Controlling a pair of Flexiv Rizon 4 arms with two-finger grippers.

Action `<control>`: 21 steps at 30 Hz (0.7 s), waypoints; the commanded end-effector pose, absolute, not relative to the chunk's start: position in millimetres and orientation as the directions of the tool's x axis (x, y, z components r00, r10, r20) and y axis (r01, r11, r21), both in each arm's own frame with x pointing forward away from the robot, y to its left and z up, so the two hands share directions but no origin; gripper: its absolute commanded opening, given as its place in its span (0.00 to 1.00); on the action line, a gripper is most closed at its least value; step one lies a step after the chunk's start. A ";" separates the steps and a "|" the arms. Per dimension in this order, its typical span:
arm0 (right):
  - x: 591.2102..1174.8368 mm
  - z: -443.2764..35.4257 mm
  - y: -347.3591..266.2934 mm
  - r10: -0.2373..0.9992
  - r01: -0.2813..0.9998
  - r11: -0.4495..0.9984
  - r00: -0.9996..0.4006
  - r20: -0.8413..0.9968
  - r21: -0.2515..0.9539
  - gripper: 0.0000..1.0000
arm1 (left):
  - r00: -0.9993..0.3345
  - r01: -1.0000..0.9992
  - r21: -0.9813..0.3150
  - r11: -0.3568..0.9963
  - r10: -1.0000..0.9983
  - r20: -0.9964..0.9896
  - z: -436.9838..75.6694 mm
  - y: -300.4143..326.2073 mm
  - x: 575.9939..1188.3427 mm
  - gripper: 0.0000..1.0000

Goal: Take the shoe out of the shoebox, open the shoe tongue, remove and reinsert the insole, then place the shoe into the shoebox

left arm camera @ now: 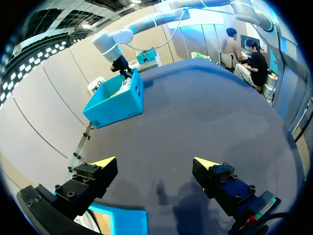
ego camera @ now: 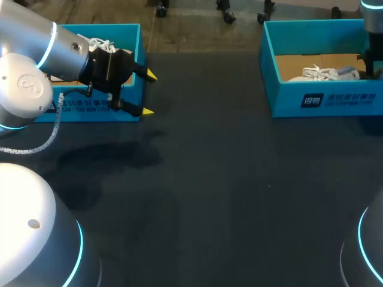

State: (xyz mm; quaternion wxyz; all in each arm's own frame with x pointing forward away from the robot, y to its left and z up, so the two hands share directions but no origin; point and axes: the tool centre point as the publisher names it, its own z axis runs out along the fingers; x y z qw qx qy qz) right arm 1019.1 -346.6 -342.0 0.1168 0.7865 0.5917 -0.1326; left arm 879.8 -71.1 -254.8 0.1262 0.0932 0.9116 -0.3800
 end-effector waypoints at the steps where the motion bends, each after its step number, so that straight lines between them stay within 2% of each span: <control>1: 1011.2 -327.1 -337.3 0.901 0.965 -0.257 0.256 -0.349 0.044 1.00 | -0.950 0.267 -0.668 0.695 0.074 -0.302 -254.7 -71.1 878.9 1.00; 9: 1006.8 -311.3 -329.0 0.897 0.967 -0.249 0.250 -0.364 0.052 1.00 | -0.950 0.267 -0.668 0.695 0.074 -0.302 -254.7 -71.1 878.9 1.00; 21: 992.0 -274.7 -314.7 0.880 0.945 -0.302 0.326 -0.347 0.122 1.00 | -0.950 0.267 -0.668 0.695 0.074 -0.302 -254.7 -71.1 878.9 1.00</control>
